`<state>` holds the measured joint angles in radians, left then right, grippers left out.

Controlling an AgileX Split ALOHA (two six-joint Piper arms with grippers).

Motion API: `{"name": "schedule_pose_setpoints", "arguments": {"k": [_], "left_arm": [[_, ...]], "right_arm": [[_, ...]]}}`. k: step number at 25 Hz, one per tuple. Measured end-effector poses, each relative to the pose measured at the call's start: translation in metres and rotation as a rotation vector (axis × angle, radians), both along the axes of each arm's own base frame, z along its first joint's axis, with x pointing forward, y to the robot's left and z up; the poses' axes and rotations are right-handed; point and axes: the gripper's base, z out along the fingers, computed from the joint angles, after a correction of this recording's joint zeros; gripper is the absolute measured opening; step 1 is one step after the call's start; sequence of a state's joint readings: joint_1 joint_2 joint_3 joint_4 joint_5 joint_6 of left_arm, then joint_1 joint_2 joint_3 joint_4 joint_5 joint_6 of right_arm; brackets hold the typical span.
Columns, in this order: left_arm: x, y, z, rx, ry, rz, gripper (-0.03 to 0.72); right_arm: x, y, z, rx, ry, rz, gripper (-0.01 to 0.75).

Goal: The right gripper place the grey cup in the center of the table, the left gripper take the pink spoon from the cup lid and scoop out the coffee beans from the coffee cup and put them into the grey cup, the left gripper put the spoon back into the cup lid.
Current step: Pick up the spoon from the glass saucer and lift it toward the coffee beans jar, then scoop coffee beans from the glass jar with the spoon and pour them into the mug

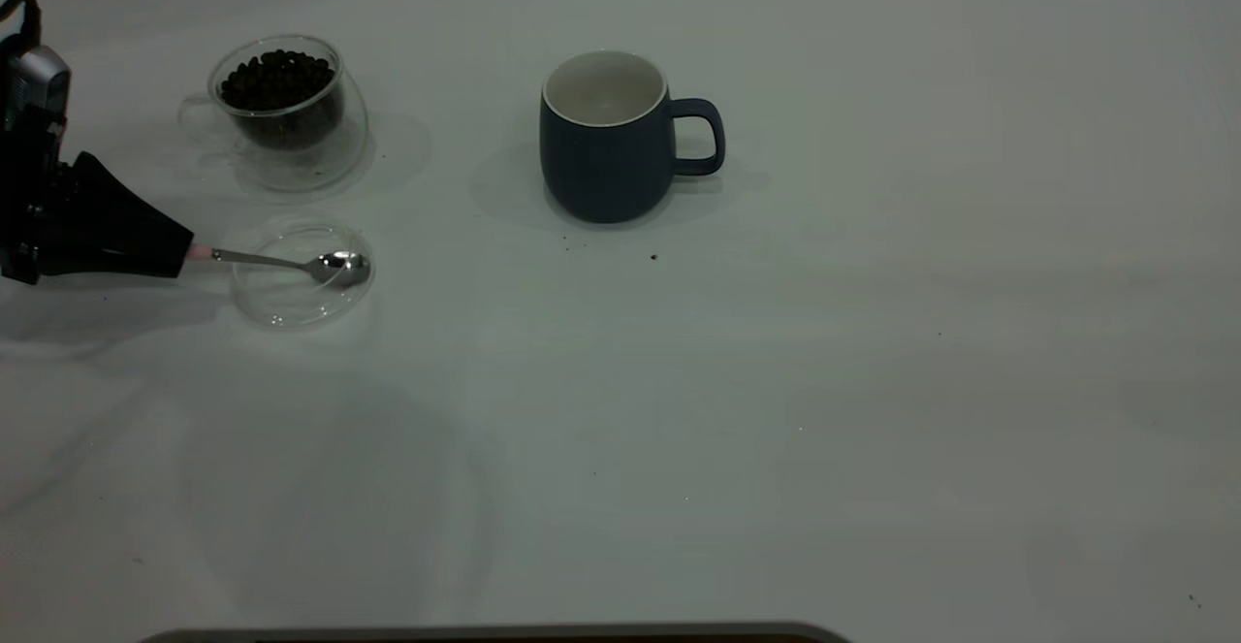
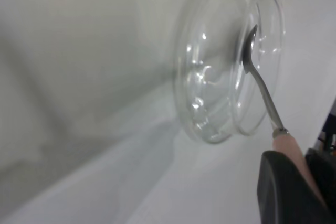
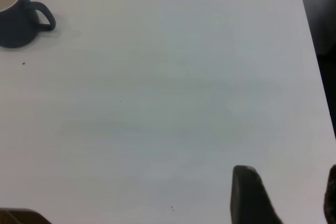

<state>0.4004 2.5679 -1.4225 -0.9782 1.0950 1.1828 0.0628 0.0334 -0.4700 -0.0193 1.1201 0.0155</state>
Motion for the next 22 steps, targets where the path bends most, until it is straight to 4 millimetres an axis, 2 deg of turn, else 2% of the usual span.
{"name": "schedule_pose_setpoints", "arguments": {"k": [6,12,18,22], "left_arm": [[-0.002,0.002,0.005,0.025,0.069,0.004,0.118],[0.004,0.007,0.032,0.072,0.016,-0.009,0.117],[0.010,0.009,0.073,0.077,-0.072,-0.031,0.117],[0.029,0.013,0.107,0.069,-0.210,0.001,0.117]], "right_arm": [[0.000,0.000,0.000,0.000,0.000,0.000,0.374],[0.000,0.000,0.000,0.000,0.000,0.000,0.374],[0.000,0.000,0.000,0.000,0.000,0.000,0.374],[0.000,0.000,0.000,0.000,0.000,0.000,0.374]]}}
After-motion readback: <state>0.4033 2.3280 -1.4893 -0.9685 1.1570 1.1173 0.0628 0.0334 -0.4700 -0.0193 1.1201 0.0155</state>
